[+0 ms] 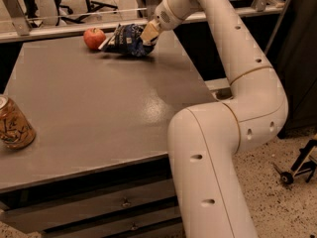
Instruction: Move blue chip bag near apple
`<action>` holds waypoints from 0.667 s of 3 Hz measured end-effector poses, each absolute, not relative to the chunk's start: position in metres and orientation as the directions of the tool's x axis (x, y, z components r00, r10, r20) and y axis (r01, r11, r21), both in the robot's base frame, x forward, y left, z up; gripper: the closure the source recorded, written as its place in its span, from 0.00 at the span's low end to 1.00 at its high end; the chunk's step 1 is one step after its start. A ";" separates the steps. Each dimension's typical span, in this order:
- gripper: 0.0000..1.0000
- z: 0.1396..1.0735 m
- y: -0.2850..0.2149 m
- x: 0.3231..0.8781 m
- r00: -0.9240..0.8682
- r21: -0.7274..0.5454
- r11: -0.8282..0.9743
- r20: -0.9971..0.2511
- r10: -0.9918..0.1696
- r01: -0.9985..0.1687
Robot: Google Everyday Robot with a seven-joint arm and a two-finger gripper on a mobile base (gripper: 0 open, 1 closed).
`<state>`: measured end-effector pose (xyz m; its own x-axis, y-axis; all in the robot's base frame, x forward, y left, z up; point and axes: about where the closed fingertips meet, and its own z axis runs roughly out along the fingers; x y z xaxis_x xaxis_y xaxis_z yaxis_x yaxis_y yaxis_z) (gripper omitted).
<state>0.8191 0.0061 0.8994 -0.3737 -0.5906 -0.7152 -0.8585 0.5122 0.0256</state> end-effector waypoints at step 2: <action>0.01 0.899 0.015 0.823 -0.374 0.033 0.513 -0.724 -0.580 -0.858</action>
Offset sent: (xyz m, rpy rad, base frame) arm 0.0255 0.0031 0.0180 0.0176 -0.0046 -0.0035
